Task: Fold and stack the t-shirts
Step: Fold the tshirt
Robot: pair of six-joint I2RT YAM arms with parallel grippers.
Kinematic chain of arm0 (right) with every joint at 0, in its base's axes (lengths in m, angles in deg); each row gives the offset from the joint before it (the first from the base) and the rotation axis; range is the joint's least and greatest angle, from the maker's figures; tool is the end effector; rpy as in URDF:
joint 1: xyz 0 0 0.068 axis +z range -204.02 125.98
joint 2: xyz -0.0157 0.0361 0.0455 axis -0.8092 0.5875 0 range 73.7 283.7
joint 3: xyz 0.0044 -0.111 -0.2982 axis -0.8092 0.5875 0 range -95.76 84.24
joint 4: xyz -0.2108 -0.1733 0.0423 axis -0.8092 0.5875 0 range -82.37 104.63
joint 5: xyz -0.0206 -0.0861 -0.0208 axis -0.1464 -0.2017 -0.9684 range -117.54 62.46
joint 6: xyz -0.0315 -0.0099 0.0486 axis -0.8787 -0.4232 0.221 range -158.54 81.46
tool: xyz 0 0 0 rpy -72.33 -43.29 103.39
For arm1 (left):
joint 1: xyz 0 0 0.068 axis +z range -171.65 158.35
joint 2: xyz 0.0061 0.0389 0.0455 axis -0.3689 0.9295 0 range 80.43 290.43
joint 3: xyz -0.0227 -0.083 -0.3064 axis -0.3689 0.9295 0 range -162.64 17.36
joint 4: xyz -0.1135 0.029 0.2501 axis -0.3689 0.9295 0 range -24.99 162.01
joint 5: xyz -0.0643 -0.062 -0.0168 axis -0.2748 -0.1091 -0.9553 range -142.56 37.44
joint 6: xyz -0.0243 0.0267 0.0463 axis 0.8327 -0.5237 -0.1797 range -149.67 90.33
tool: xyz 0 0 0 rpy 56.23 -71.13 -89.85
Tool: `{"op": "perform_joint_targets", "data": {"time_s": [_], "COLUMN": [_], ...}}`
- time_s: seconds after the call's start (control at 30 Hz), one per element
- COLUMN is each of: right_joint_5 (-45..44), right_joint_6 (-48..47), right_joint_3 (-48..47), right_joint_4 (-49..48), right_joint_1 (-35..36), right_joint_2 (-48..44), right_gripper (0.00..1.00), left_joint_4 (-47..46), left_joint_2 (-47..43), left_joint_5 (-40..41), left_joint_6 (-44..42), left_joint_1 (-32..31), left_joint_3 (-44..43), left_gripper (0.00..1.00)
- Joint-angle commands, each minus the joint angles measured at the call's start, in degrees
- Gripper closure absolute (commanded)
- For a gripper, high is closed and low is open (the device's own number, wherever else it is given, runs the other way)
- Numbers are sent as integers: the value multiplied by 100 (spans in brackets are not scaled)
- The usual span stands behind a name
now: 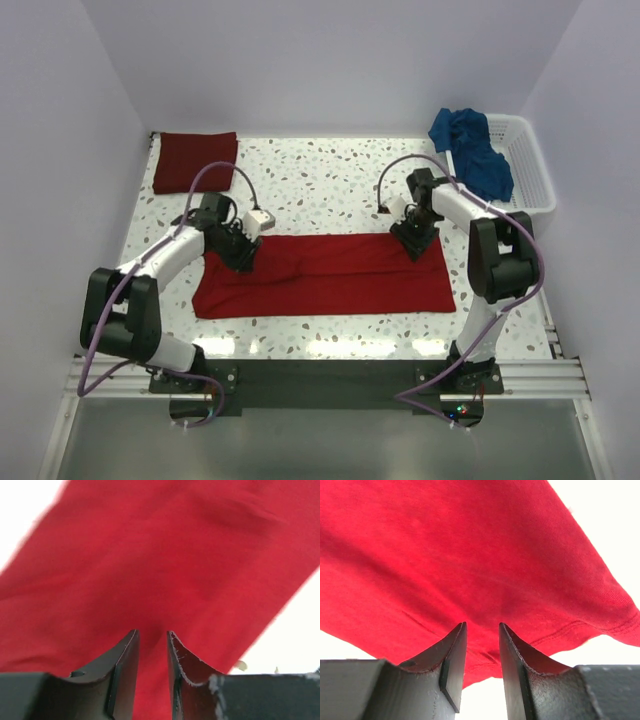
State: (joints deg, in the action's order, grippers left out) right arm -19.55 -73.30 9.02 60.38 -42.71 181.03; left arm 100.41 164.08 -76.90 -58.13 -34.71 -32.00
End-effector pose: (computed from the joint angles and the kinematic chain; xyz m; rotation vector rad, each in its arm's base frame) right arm 0.3672 0.0794 0.2066 -1.1906 2.7759 0.1792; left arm 0.2630 -0.0790 0.2194 1.0514 2.4800 -0.5105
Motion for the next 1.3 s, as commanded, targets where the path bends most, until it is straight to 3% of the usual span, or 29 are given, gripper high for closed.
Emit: {"op": "perform_joint_targets", "data": {"time_s": [0.0,0.1,0.17,0.3,0.63,0.73,0.77,0.87,1.17,1.27], "right_joint_5": [-271,-508,-623,-781,-1115,-1203,-1212,-1247,-1423,-1266], "right_joint_6": [136,171,198,251,128,75,58,-4,-180,-136], "right_joint_3": [-256,-458,-686,-1020,-644,-451,-415,-230,174,122], "right_joint_4": [-151,-230,-239,-230,-546,-634,-643,-661,-767,-670], "right_joint_1": [-6,-24,-85,-208,-401,-472,-489,-525,-612,-621], "right_joint_2": [-80,-46,33,279,728,781,790,737,693,605], "right_gripper": [64,64,64,64,66,66,66,66,67,66], "left_joint_4": [-526,-315,-235,-270,-209,-182,-191,-235,-718,-709], "left_joint_2": [10,396,720,1099,1706,1803,1803,1725,2163,2182], "left_joint_5": [280,473,518,640,940,992,1053,1124,1625,1354], "left_joint_6": [500,596,711,1167,1406,1335,1344,1248,1238,1160], "left_joint_1": [417,760,1024,1306,1798,1833,1851,1930,1948,1974], "left_joint_3": [-564,-1171,-1575,-1910,-1700,-1516,-1463,-1260,-1004,-1172], "left_gripper": [66,63,55,54,66,80,90,100,100,100]}}
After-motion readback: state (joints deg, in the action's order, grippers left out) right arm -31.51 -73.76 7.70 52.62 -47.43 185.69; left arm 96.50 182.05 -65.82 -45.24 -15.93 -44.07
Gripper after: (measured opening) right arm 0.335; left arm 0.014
